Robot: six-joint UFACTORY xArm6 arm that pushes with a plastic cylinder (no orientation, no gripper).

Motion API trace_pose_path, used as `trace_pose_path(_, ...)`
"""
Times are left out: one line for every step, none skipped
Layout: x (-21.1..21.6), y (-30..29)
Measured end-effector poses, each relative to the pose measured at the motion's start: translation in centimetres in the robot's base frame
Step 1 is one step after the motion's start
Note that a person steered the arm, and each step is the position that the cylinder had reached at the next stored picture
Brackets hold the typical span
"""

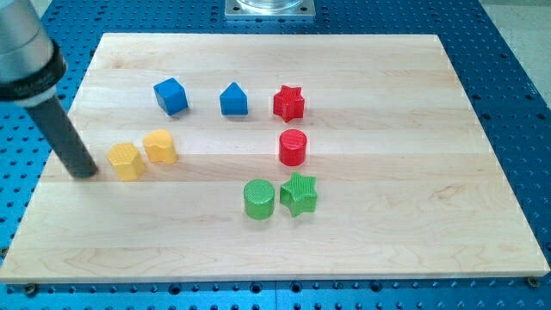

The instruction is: Move the hexagon downwards

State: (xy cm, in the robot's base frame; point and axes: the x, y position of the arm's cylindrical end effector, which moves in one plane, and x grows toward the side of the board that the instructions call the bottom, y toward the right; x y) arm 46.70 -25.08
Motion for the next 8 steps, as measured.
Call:
trace_pose_path(-1.5,0.3)
trace_pose_path(0.5,2.6)
trace_pose_path(1.4,4.8)
trace_pose_path(0.8,4.7)
trace_pose_path(-1.8,3.5)
trace_pose_path(-3.7,2.8)
trace_pose_path(-2.1,4.8)
trace_pose_path(0.0,6.7)
